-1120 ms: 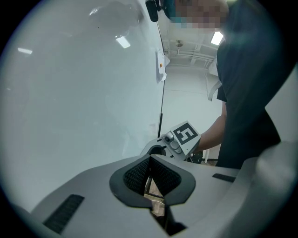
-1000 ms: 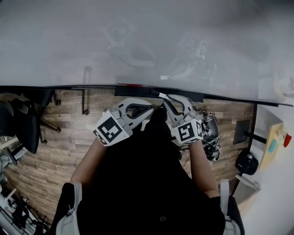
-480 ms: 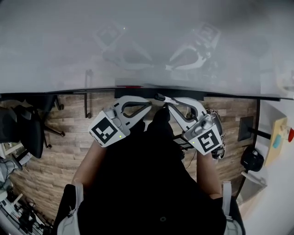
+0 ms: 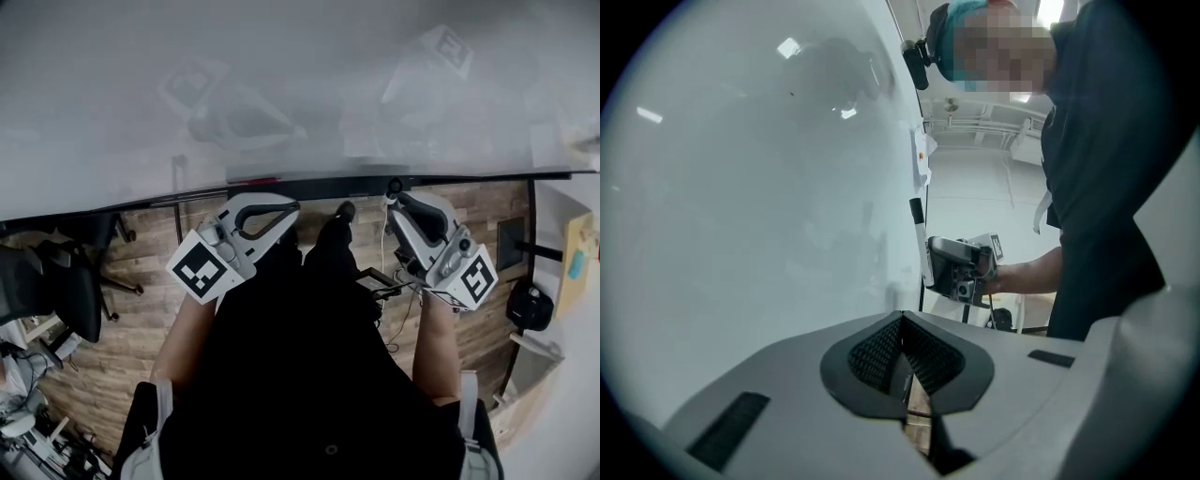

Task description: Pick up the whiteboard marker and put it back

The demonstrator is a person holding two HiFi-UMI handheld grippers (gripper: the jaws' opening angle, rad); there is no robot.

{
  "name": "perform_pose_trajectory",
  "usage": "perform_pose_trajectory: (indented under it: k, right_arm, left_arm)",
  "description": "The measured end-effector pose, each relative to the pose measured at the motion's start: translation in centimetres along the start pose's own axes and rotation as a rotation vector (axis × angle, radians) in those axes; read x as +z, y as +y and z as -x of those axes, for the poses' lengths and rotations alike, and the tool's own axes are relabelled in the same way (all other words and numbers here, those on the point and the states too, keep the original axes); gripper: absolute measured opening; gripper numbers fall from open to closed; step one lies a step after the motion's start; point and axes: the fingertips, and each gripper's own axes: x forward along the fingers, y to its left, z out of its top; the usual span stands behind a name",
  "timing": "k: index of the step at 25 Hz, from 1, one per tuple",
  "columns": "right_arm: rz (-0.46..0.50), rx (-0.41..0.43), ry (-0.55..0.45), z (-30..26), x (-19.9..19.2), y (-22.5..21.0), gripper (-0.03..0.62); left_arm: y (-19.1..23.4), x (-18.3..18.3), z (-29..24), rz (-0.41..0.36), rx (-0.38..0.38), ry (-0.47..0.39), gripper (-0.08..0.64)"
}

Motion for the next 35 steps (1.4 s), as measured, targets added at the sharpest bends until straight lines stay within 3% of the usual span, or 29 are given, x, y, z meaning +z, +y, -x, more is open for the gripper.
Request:
perform_pose_trajectory:
  k: [5, 15, 24, 35]
  right_arm:
    - [0.03, -0.062, -0.007, 3.3, 1.6, -1.4, 0.067]
    - [-0.092, -0.096, -0.149, 7.0, 3.1, -1.5, 0.067]
    - [-0.206, -0.046, -0.244, 7.1, 2.9, -0.6, 0.067]
    - [-0.227, -0.008, -0.262, 6.4, 3.4, -0.2, 0.067]
  left_arm:
    - [-0.6, 0.6, -0.7, 0.015, -0.018, -0.019, 0.012]
    - [-1.3, 1.5, -1.7, 0.023, -0.065, -0.05, 0.012]
    - [-1.7, 1.8, -1.7, 0.026, -0.081, -0.069, 0.012]
    - [-1.9, 2.6, -2.2, 0.039, -0.099, -0.091, 0.012]
